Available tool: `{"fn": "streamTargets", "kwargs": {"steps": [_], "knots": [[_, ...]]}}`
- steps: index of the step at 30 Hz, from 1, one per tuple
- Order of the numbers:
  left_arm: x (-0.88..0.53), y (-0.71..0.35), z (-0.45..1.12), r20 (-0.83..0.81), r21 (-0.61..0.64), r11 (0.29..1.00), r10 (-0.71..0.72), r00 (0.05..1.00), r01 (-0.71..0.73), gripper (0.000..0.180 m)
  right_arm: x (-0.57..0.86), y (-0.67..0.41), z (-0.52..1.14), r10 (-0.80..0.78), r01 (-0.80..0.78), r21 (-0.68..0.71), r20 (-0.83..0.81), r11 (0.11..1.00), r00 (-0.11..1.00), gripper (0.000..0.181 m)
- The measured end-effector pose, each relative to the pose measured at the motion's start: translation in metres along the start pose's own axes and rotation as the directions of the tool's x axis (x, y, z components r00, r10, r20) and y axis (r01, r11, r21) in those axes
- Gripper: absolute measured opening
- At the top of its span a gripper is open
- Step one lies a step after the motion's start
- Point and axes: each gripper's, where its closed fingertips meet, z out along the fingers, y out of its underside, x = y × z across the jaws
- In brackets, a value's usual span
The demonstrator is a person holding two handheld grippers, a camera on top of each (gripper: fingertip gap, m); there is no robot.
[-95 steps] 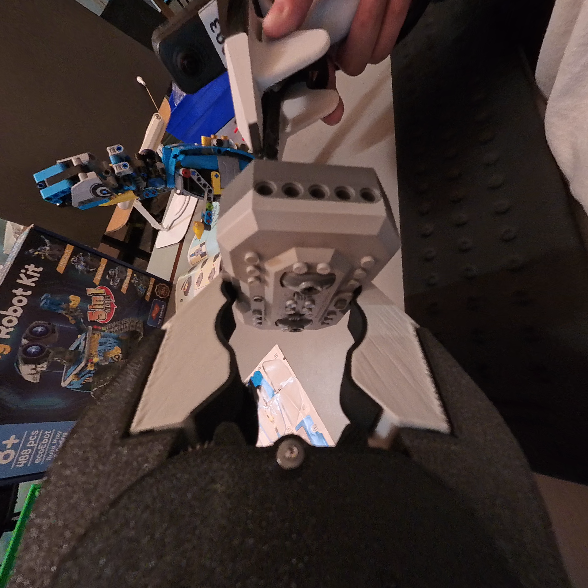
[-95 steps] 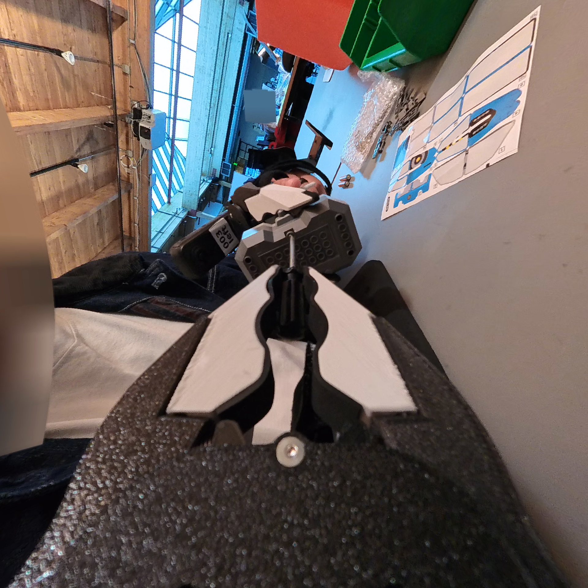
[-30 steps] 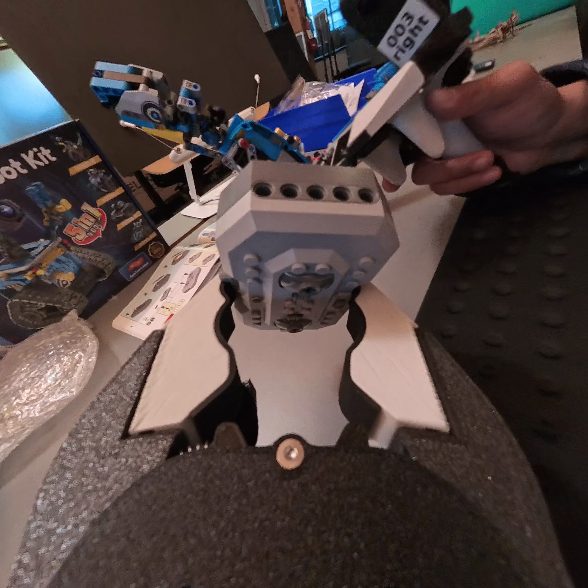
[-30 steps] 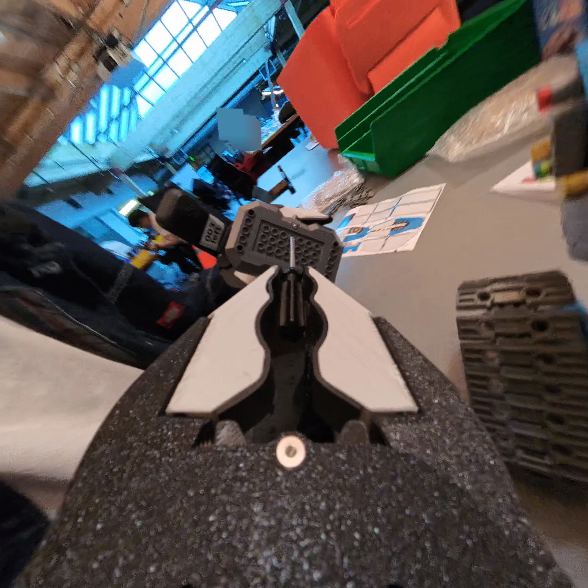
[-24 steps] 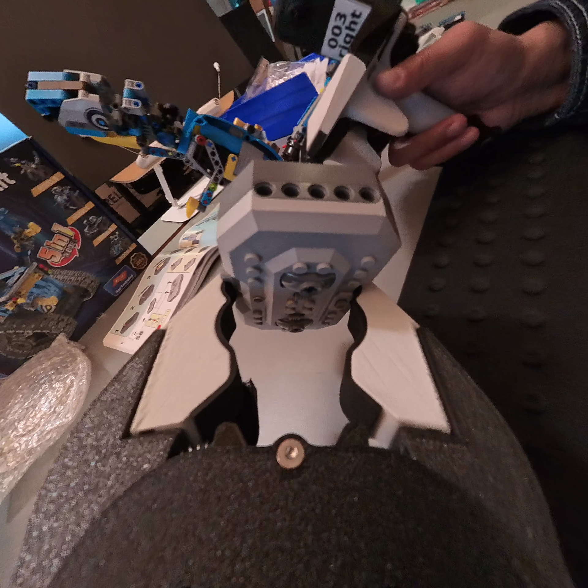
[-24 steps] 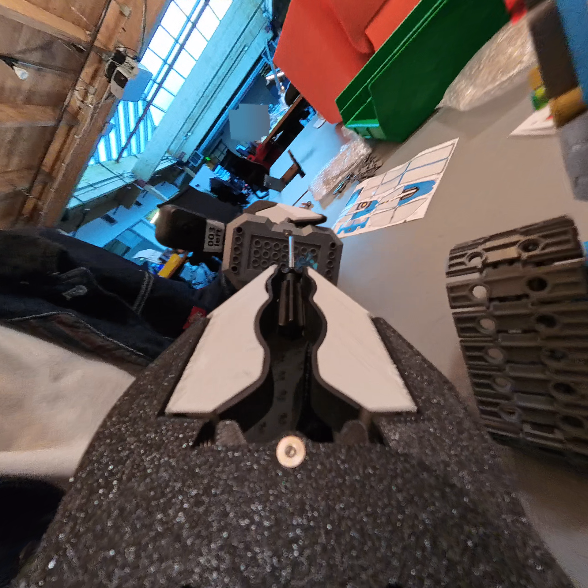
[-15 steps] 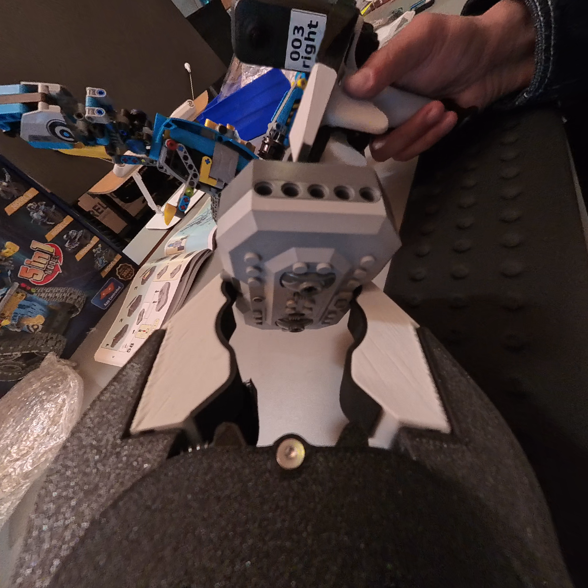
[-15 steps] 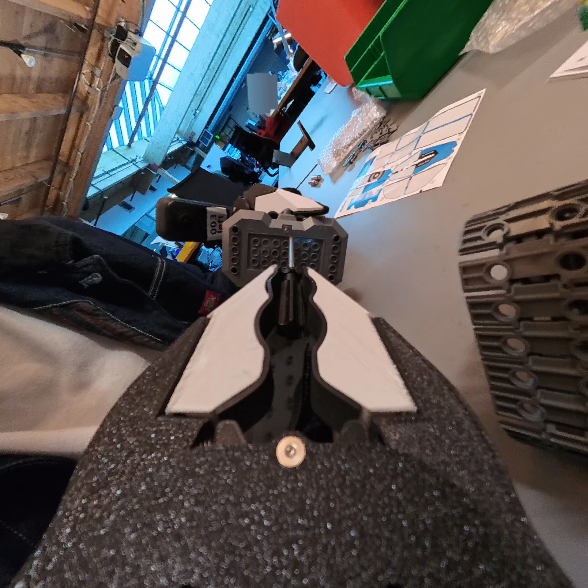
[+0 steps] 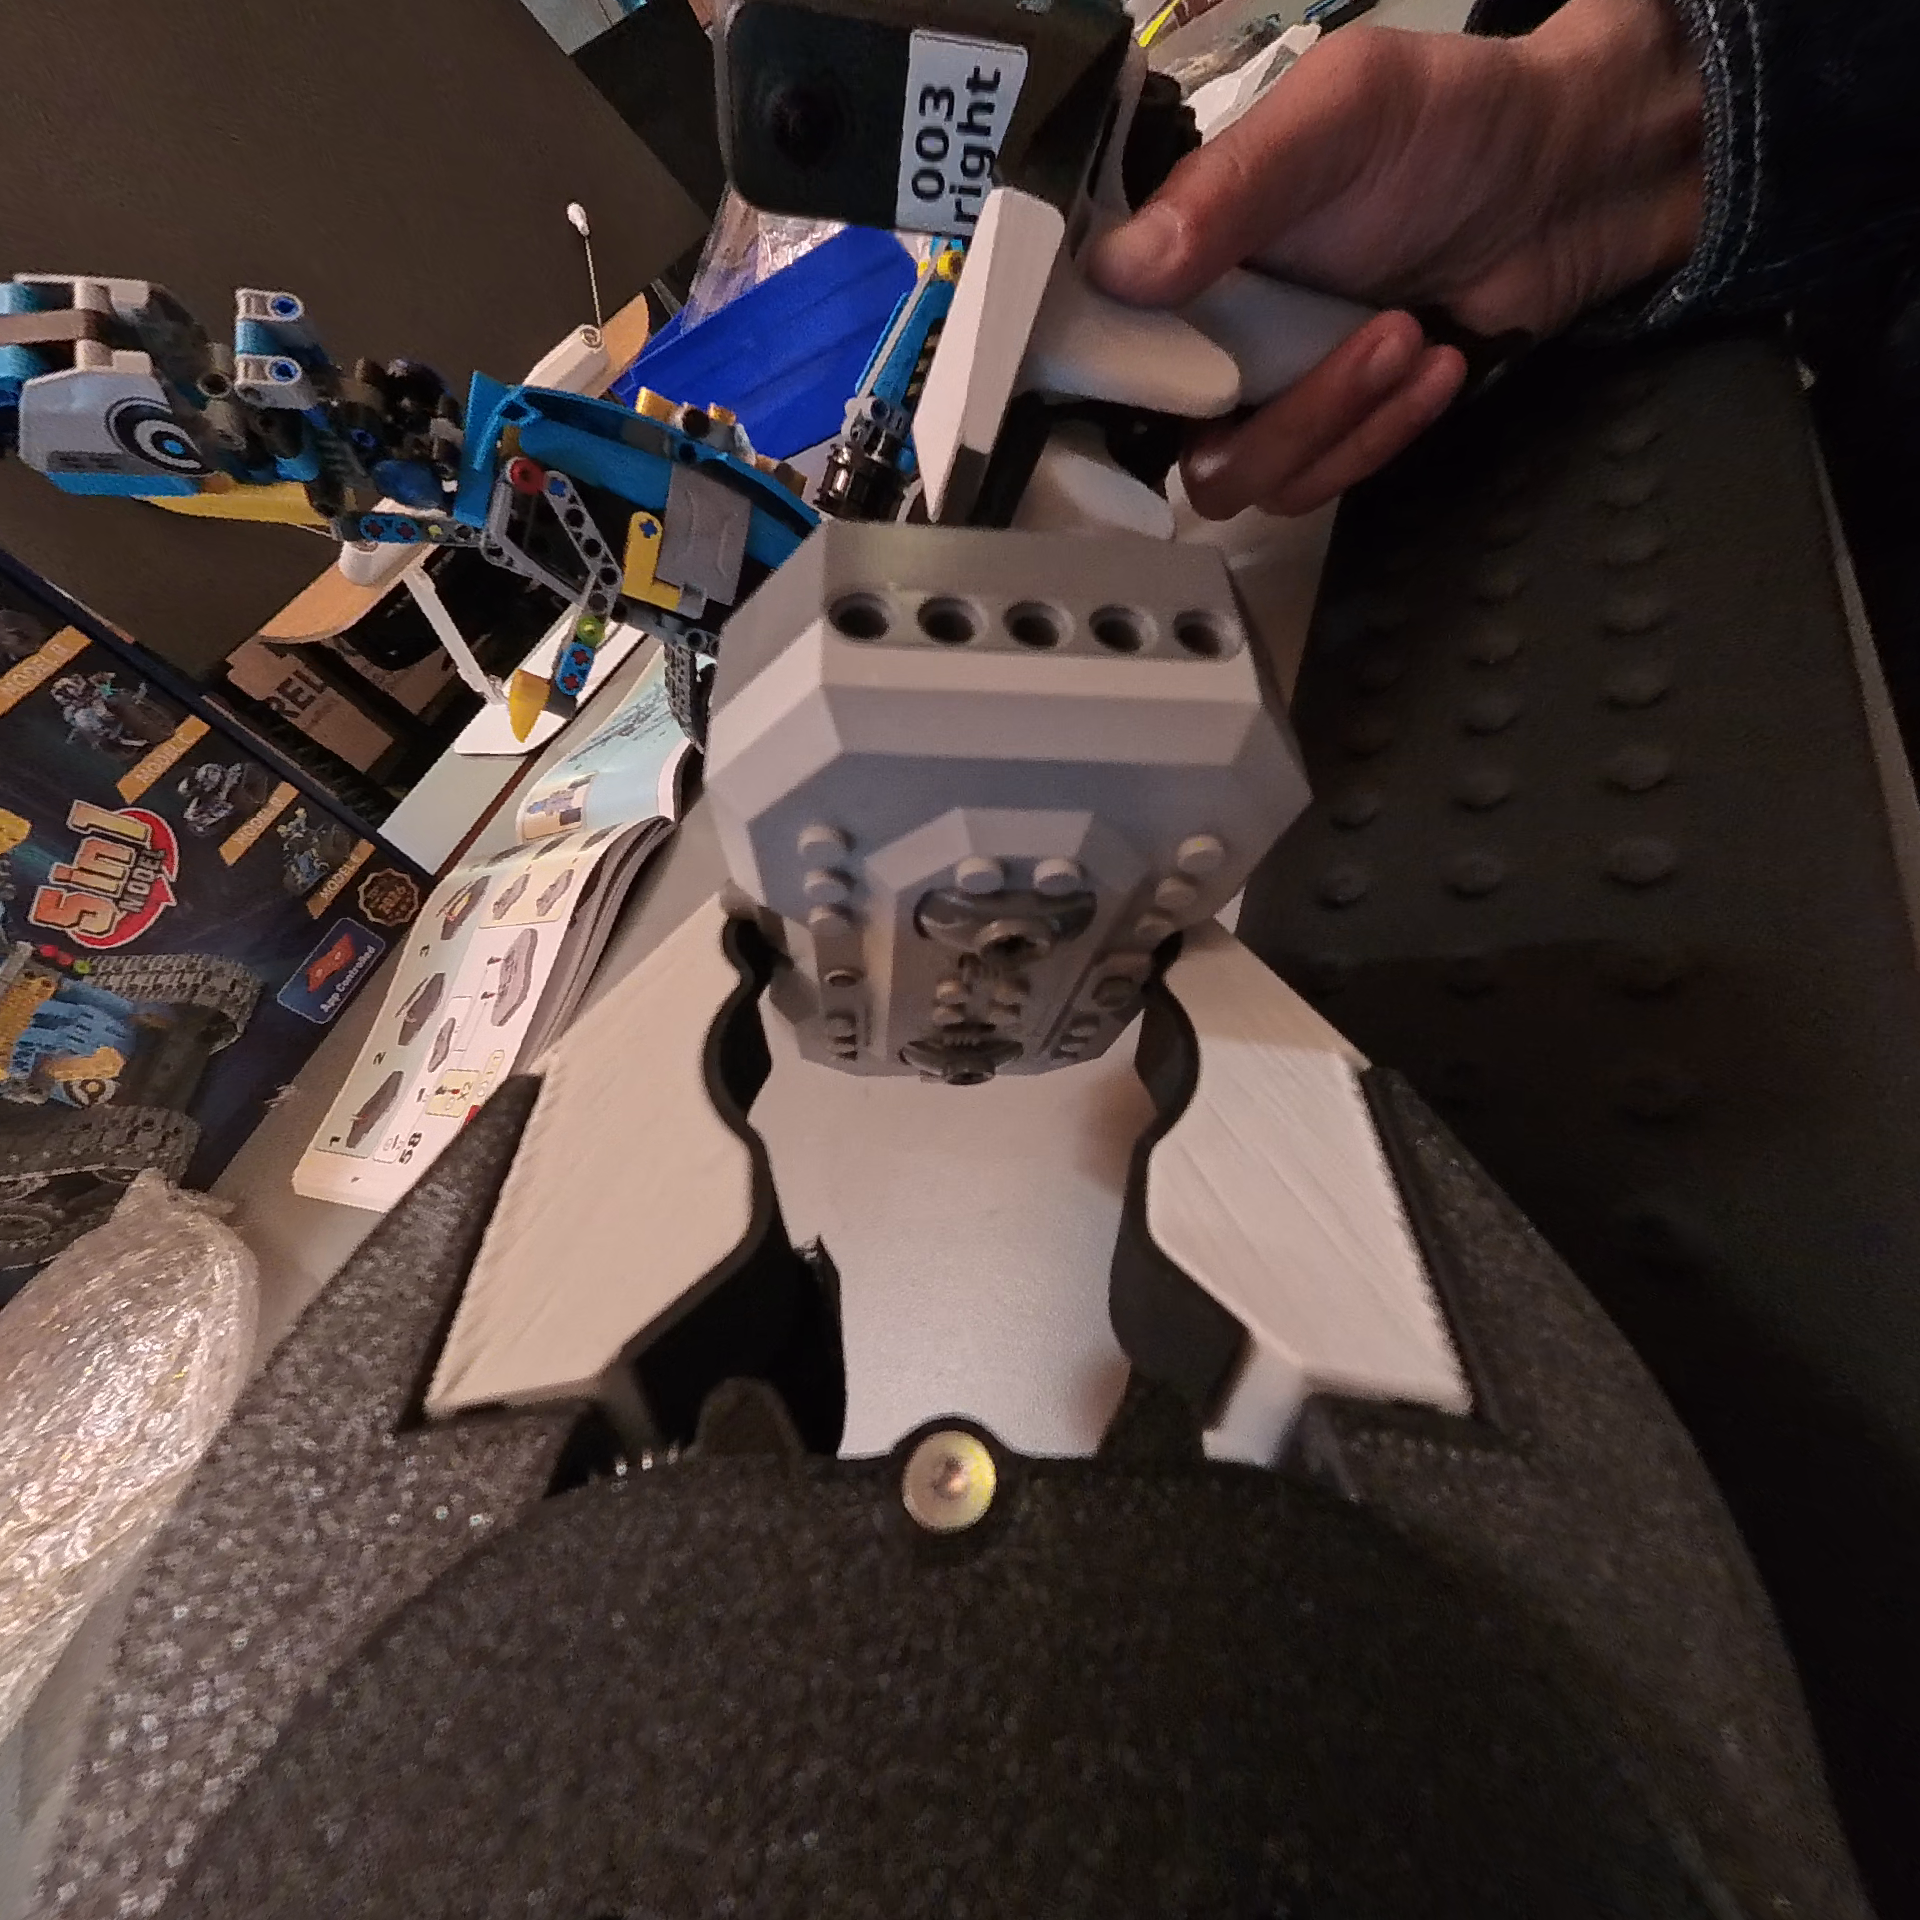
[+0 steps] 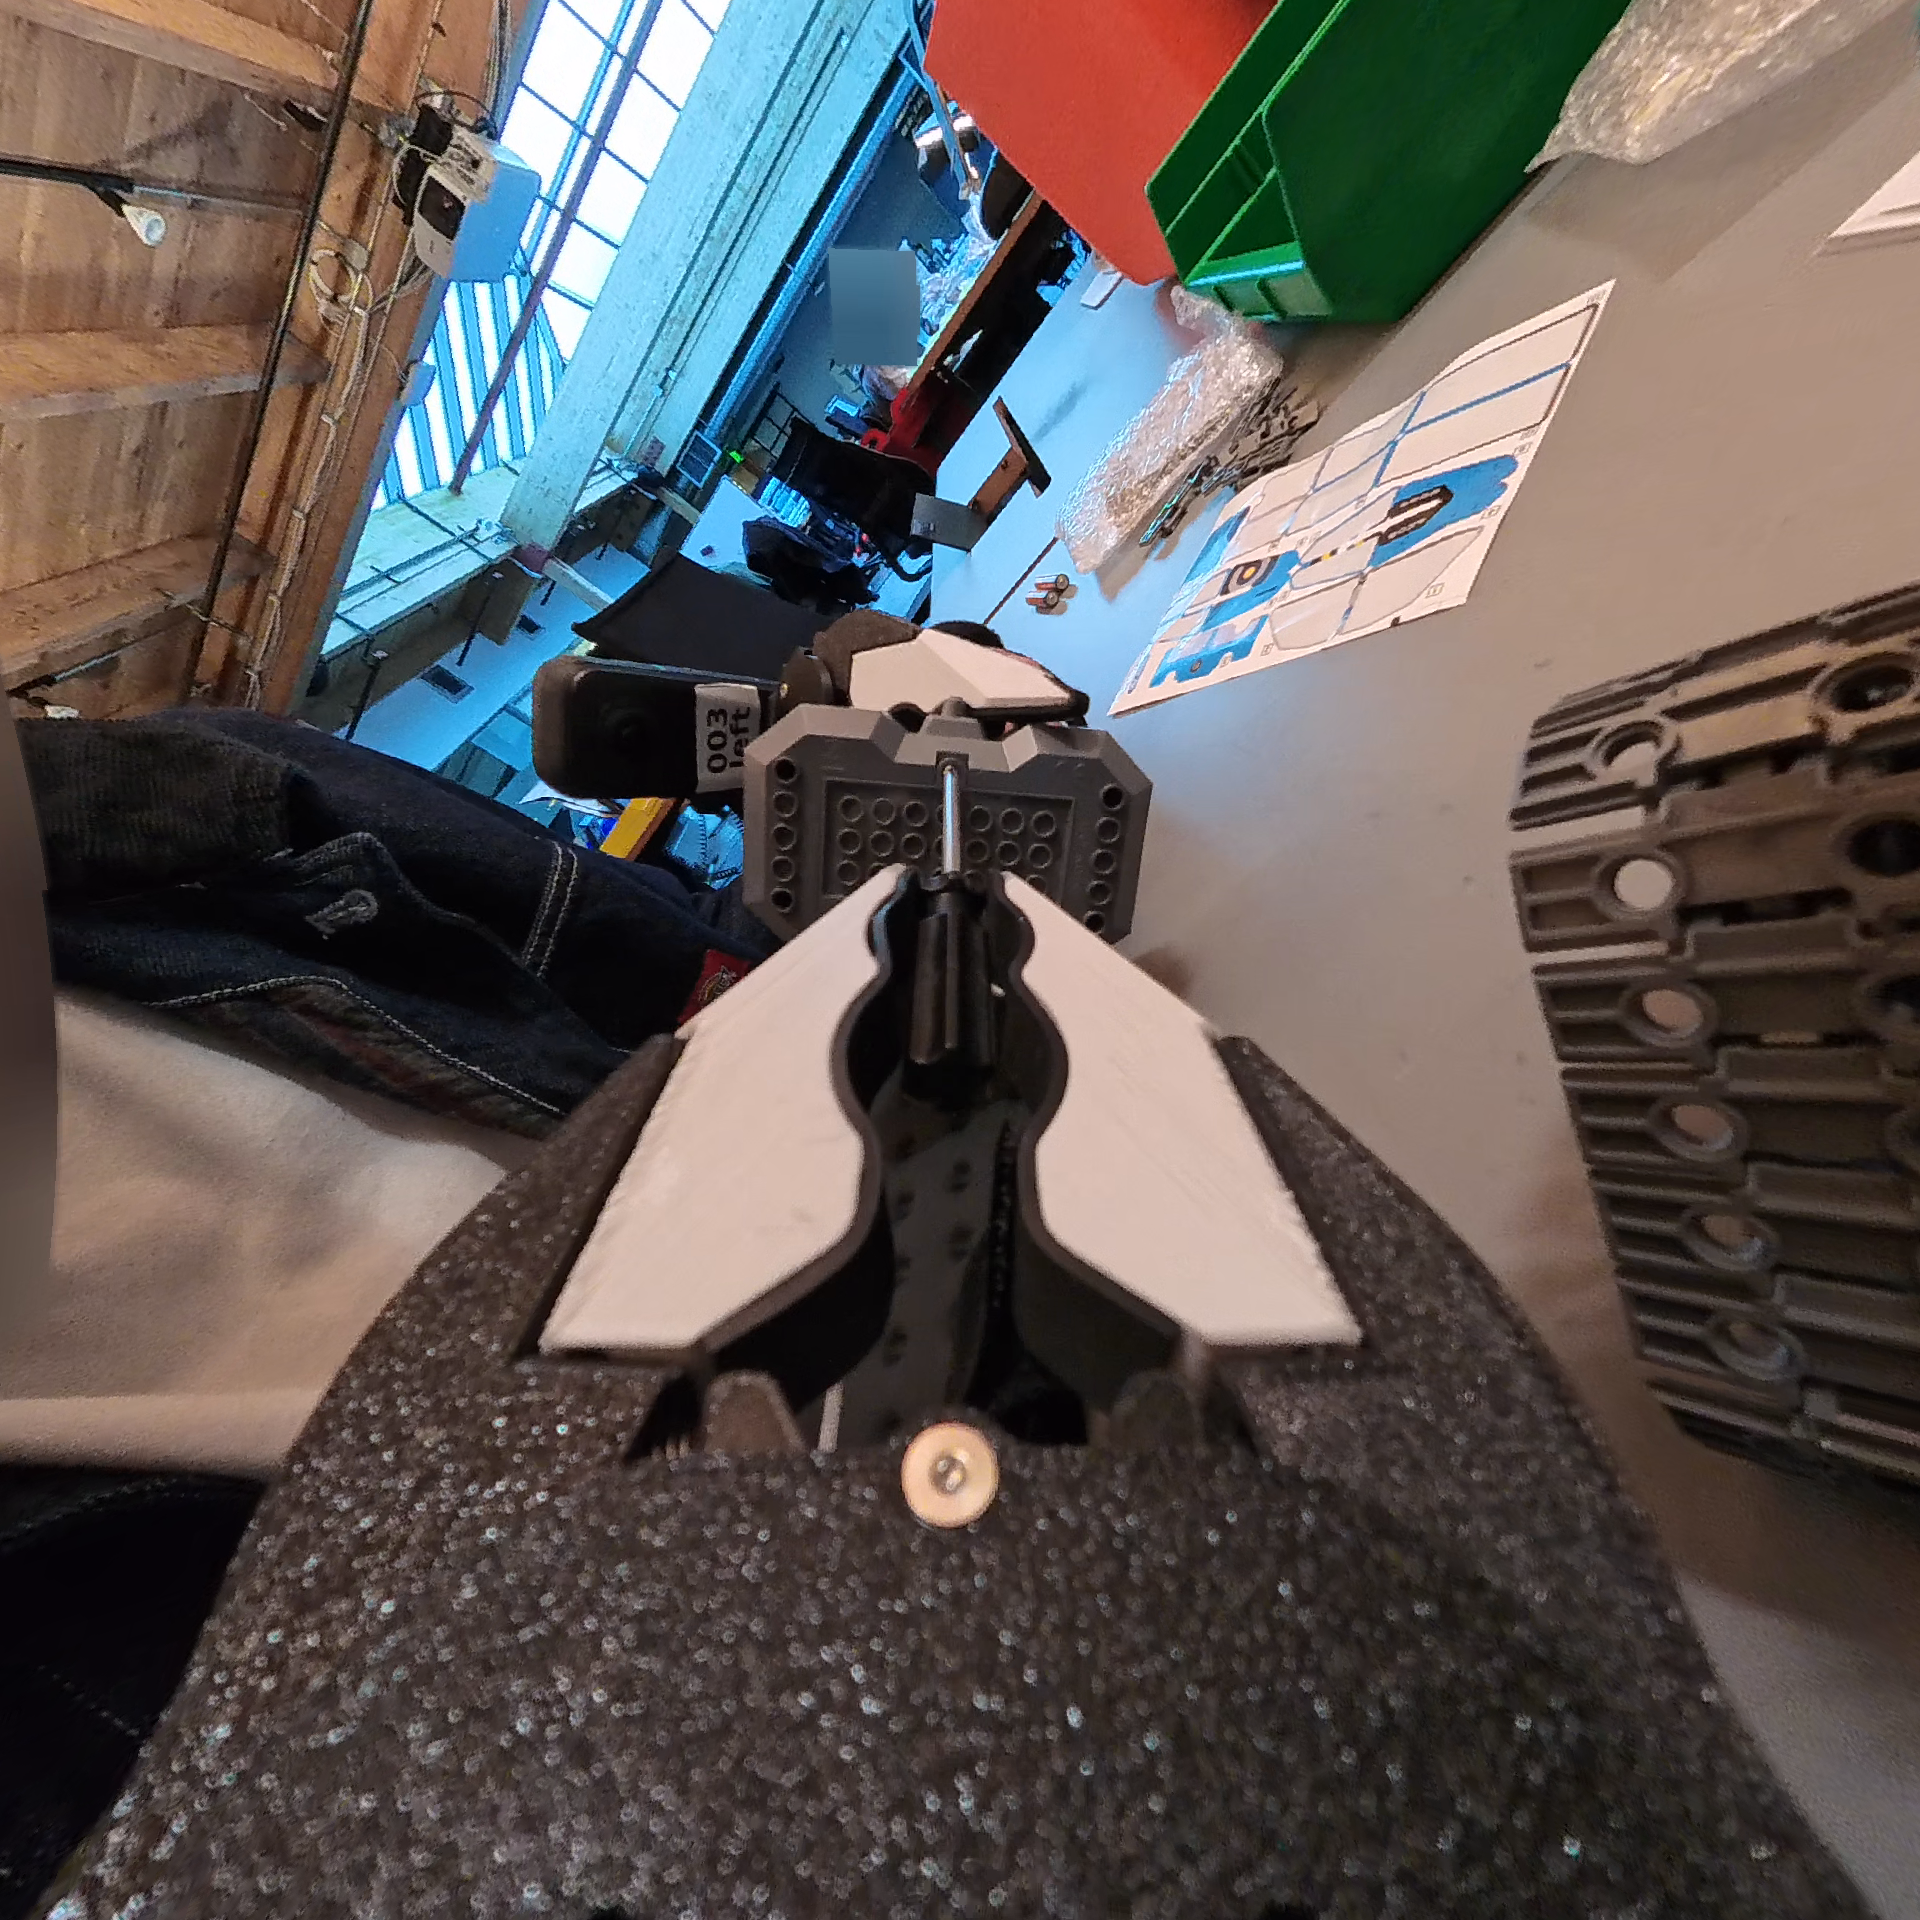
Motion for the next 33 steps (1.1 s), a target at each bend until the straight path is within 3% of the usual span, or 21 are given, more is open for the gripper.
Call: {"fn": "streamTargets", "kwargs": {"steps": [6, 9, 15, 18, 23, 26, 29, 31, 33], "knots": [[0.0, -0.012, -0.005, -0.093, 0.035, 0.997, -0.061, 0.994, 0.065, 0.07, -0.011, -0.008, 0.0, -0.101, 0.101, -0.061, -0.002, 0.993, 0.995, 0.011], [-0.023, -0.03, -0.008, -0.126, -0.006, 1.0, 0.021, 0.992, -0.022, 0.069, -0.025, -0.037, -0.003, -0.195, 0.193, -0.135, -0.004, 0.972, 0.981, 0.011], [-0.142, -0.114, -0.01, -0.237, -0.028, 0.997, 0.068, 0.969, -0.077, 0.07, -0.079, -0.181, -0.017, -0.501, 0.476, -0.244, -0.047, 0.845, 0.864, 0.011], [-0.185, -0.135, -0.002, -0.267, -0.101, 0.99, 0.068, 0.961, -0.098, 0.069, -0.086, -0.233, -0.026, -0.488, 0.451, -0.256, -0.105, 0.855, 0.866, 0.011], [-0.194, -0.158, 0.011, -0.354, 0.047, 0.999, -0.003, 0.935, 0.022, 0.069, -0.091, -0.255, -0.045, -0.457, 0.45, -0.087, -0.088, 0.889, 0.885, 0.011], [-0.195, -0.151, 0.023, -0.36, 0.016, 0.999, -0.023, 0.933, 0.03, 0.069, -0.079, -0.256, -0.052, -0.462, 0.45, -0.107, -0.136, 0.887, 0.877, 0.011], [-0.195, -0.151, 0.022, -0.402, 0.068, 0.995, -0.037, 0.915, 0.07, 0.069, -0.076, -0.255, -0.051, -0.505, 0.496, -0.098, -0.118, 0.863, 0.855, 0.011], [-0.196, -0.151, 0.023, -0.425, 0.076, 0.992, -0.061, 0.903, 0.103, 0.069, -0.075, -0.255, -0.052, -0.607, 0.597, -0.112, -0.14, 0.795, 0.782, 0.011], [-0.195, -0.146, 0.025, -0.44, 0.058, 0.993, -0.067, 0.896, 0.102, 0.069, -0.075, -0.251, -0.051, -0.745, 0.726, -0.165, -0.172, 0.667, 0.645, 0.011]]}}
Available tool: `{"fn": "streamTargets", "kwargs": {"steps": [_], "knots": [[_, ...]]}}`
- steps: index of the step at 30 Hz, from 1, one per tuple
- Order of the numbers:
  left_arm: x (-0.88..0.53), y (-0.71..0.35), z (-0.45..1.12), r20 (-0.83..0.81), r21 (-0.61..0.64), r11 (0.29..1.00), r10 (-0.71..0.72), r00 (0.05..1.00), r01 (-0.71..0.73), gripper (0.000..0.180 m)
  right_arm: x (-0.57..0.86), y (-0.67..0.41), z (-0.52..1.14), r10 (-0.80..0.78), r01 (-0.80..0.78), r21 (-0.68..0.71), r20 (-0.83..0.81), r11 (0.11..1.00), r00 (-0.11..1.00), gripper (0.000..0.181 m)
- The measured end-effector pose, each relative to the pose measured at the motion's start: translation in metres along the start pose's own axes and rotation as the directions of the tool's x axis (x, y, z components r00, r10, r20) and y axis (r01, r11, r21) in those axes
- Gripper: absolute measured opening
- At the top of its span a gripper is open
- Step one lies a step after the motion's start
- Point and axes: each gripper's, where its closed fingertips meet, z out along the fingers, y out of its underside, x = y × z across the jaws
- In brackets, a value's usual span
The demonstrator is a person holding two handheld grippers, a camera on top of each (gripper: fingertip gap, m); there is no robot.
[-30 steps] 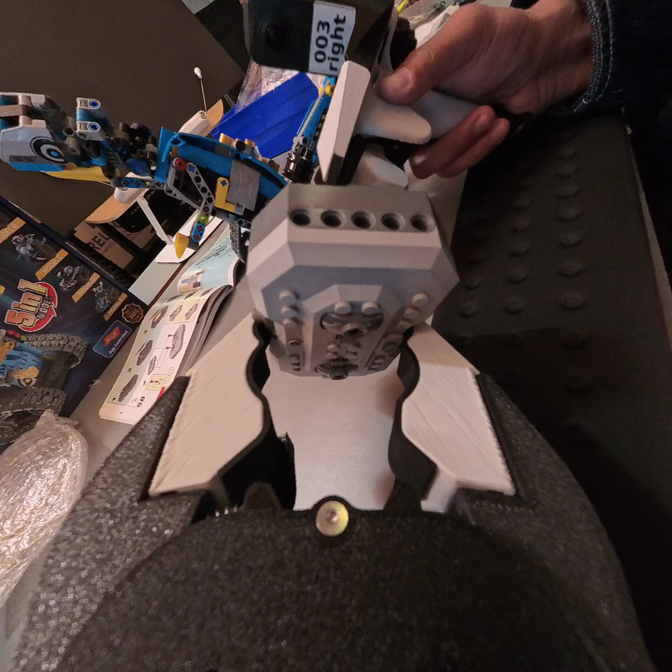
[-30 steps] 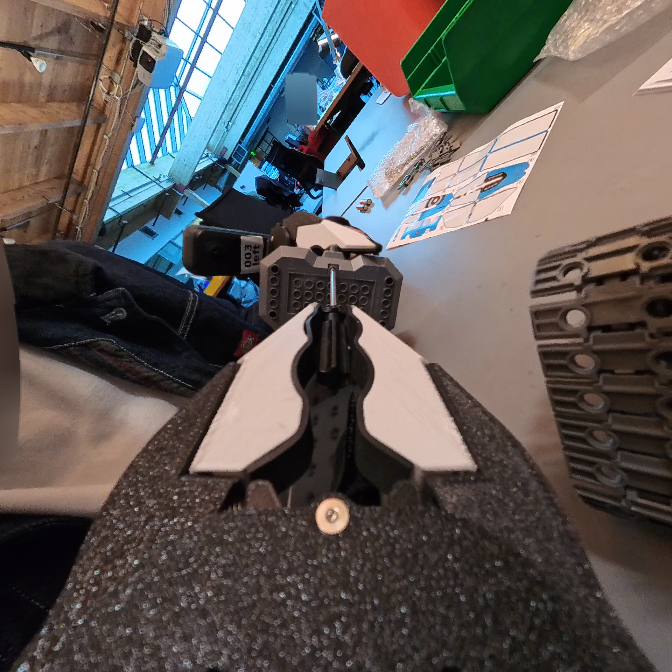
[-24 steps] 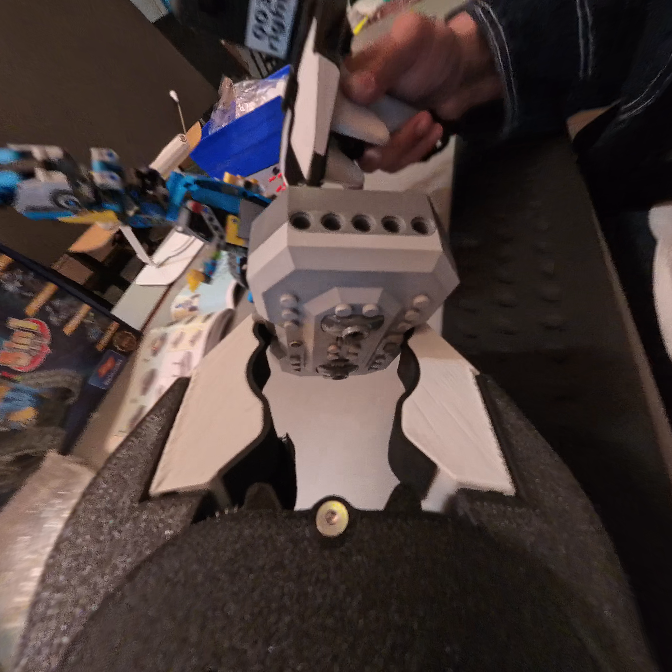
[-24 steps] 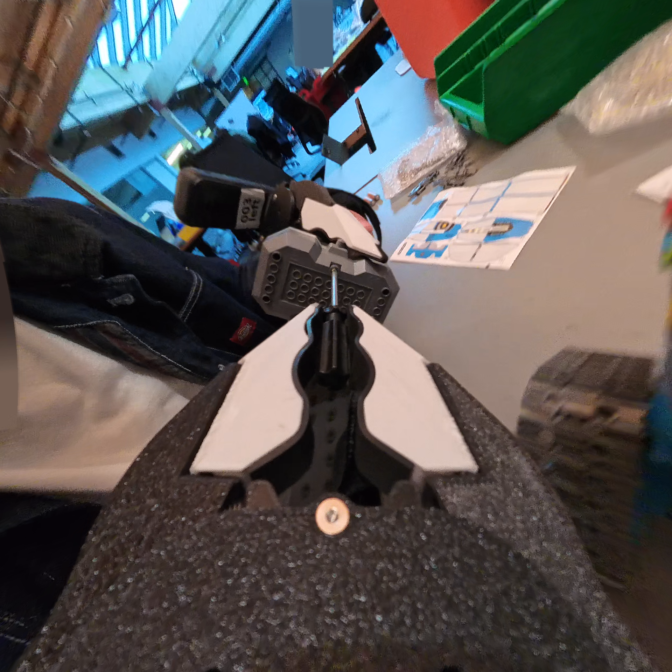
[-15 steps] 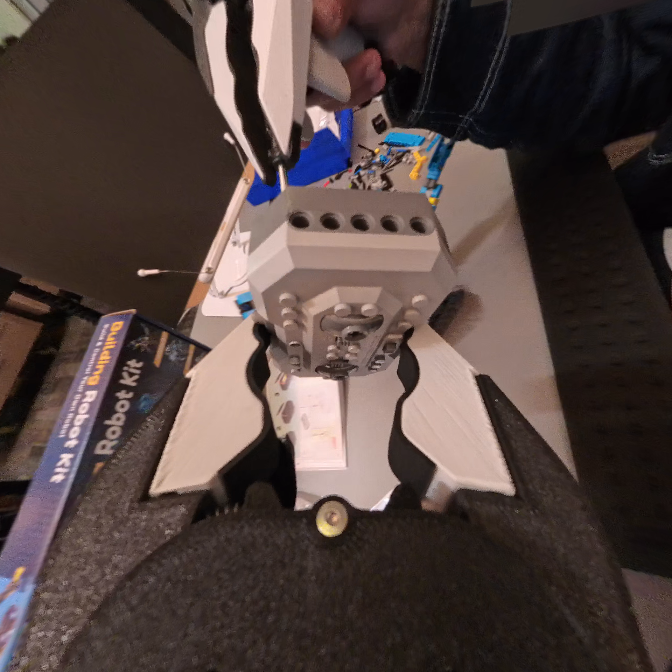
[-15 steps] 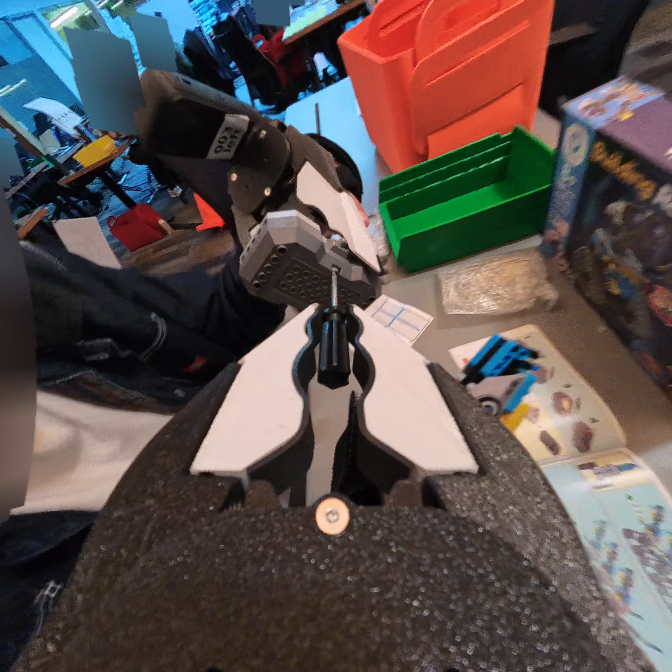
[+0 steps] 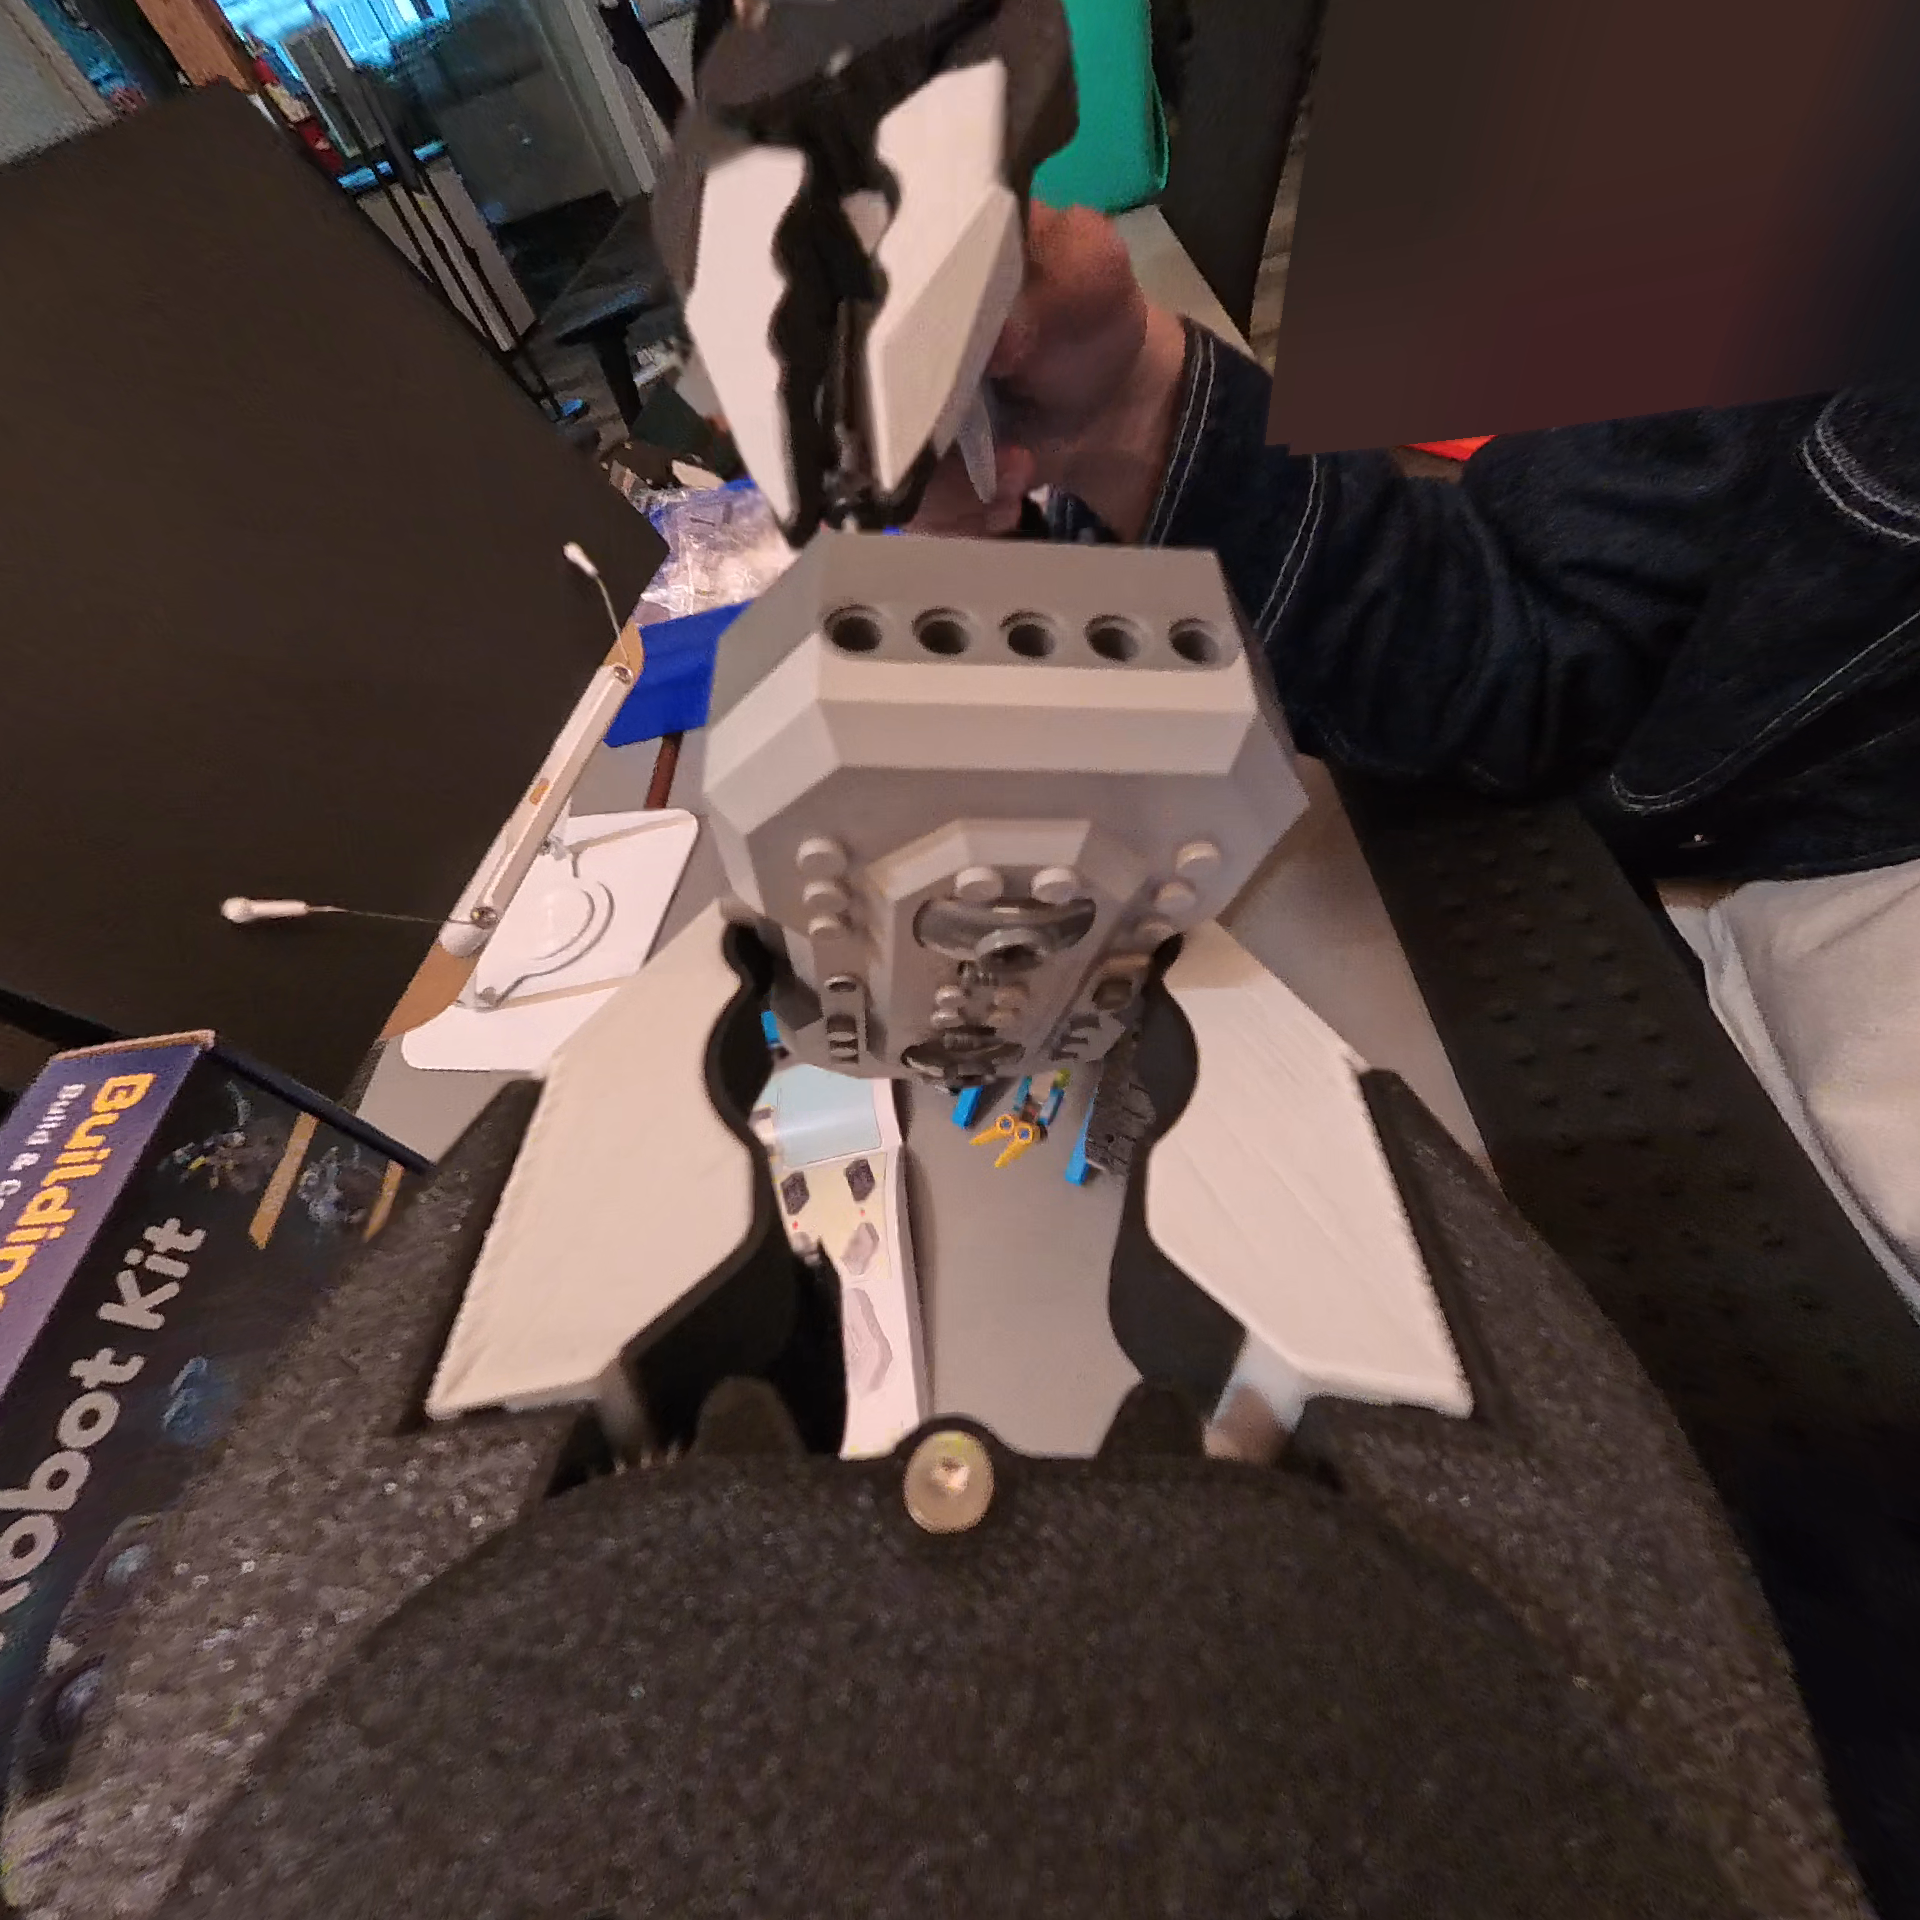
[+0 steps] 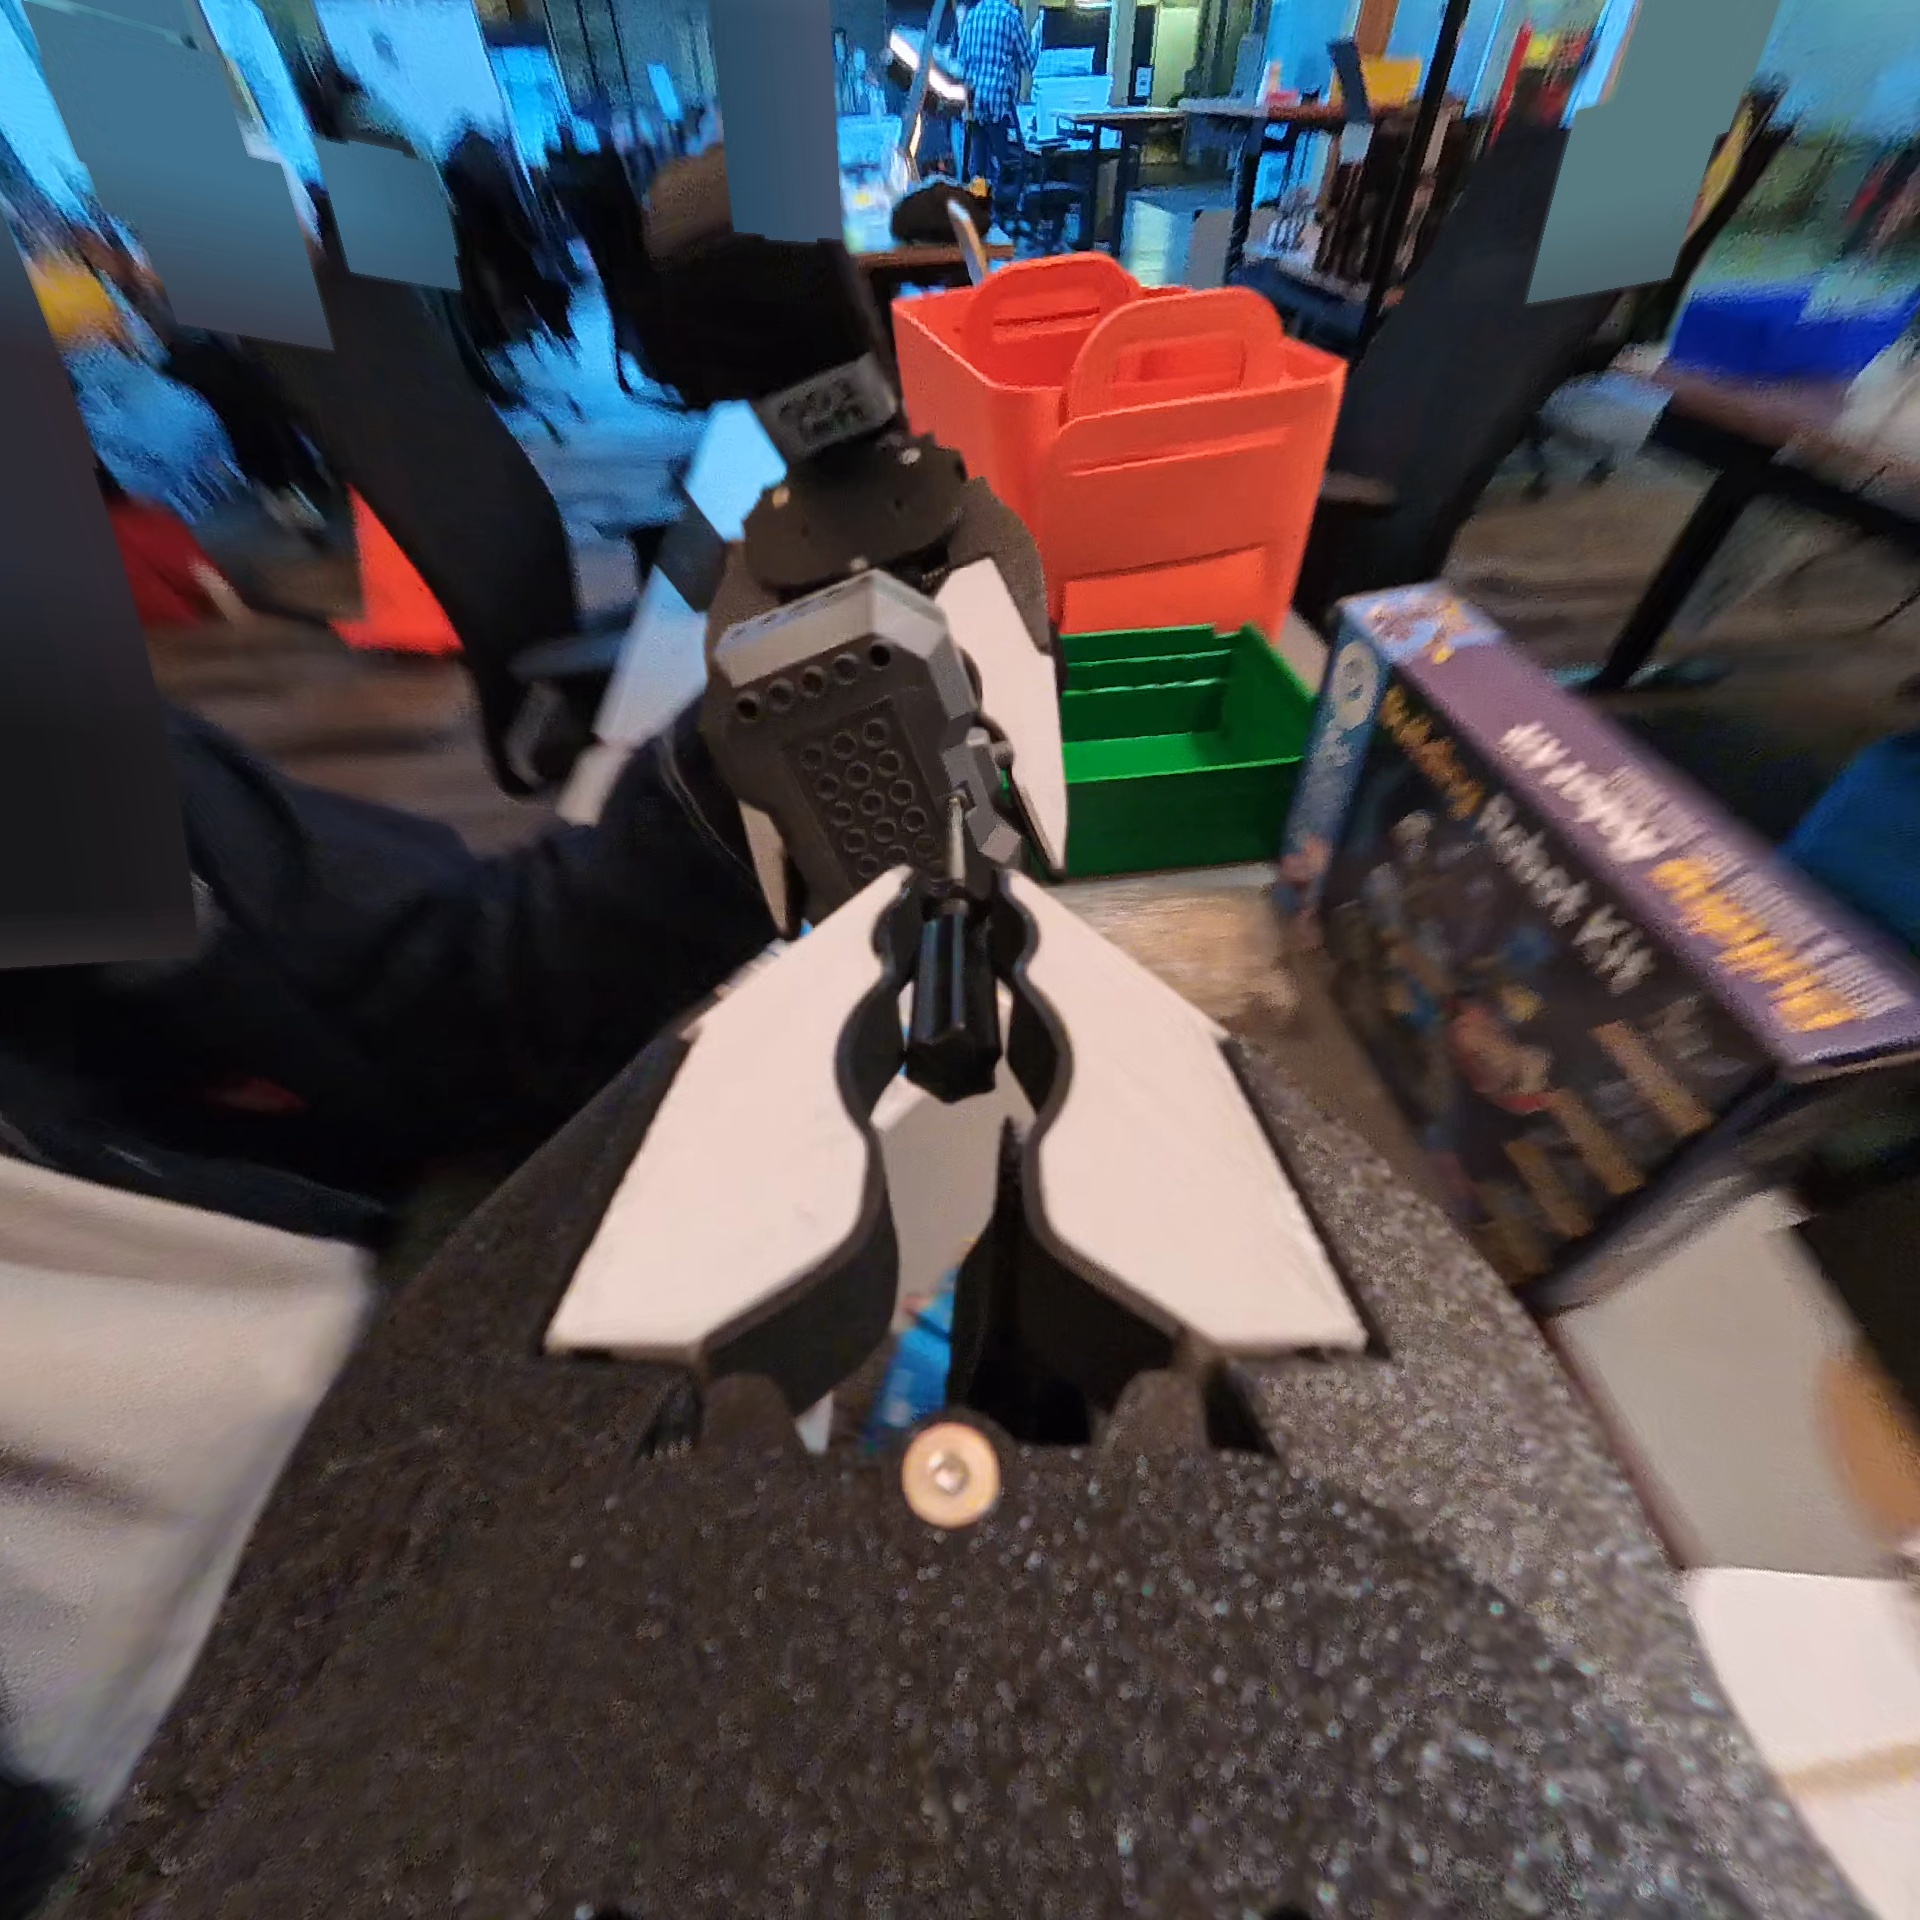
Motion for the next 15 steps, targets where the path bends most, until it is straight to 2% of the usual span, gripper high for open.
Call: {"fn": "streamTargets", "kwargs": {"steps": [2, 3, 4, 5, 6, 8, 10, 11, 12, 14, 15], "knots": [[0.003, -0.001, 0.0, -0.023, 0.014, 1.0, -0.007, 1.0, 0.007, 0.069, -0.007, 0.0, 0.001, -0.323, 0.323, -0.013, -0.067, 0.946, 0.944, 0.011], [0.007, -0.004, -0.002, -0.044, 0.039, 0.999, -0.011, 0.999, 0.012, 0.069, -0.013, -0.002, 0.001, -0.523, 0.523, -0.029, -0.111, 0.852, 0.845, 0.011], [0.01, -0.007, -0.005, -0.066, 0.069, 0.998, -0.01, 0.998, 0.014, 0.069, -0.02, -0.004, 0.002, -0.702, 0.705, -0.047, -0.157, 0.708, 0.695, 0.011], [0.01, -0.011, -0.008, -0.074, 0.094, 0.995, -0.01, 0.997, 0.017, 0.069, -0.024, -0.006, 0.003, -0.802, 0.805, -0.079, -0.189, 0.588, 0.567, 0.011], [0.009, -0.011, -0.01, -0.071, 0.1, 0.995, -0.013, 0.997, 0.02, 0.069, -0.025, -0.009, 0.005, -0.824, 0.824, -0.11, -0.2, 0.556, 0.529, 0.011], [0.009, -0.008, -0.012, -0.058, 0.085, 0.996, -0.004, 0.998, 0.009, 0.069, -0.026, -0.01, 0.008, -0.797, 0.79, -0.13, -0.191, 0.599, 0.573, 0.011], [0.007, -0.008, -0.018, -0.028, 0.09, 0.996, -0.002, 1.0, 0.005, 0.069, -0.03, -0.022, 0.004, -0.789, 0.799, -0.073, -0.233, 0.596, 0.568, 0.011], [0.006, -0.008, -0.023, -0.015, 0.099, 0.995, -0.001, 1.0, 0.002, 0.069, -0.033, -0.03, -0.001, -0.749, 0.77, -0.023, -0.249, 0.638, 0.614, 0.011], [0.005, -0.01, -0.027, 0.0, 0.111, 0.994, 0.006, 1.0, -0.006, 0.069, -0.034, -0.037, -0.006, -0.664, 0.688, 0.027, -0.241, 0.725, 0.708, 0.012], [0.004, -0.014, -0.033, 0.031, 0.131, 0.991, 0.018, 0.999, -0.022, 0.069, -0.022, -0.048, -0.015, -0.38, 0.407, 0.091, -0.226, 0.909, 0.897, 0.011], [0.004, -0.016, -0.035, 0.041, 0.142, 0.989, 0.025, 0.999, -0.03, 0.069, -0.017, -0.05, -0.017, -0.229, 0.255, 0.119, -0.195, 0.96, 0.954, 0.012]]}}
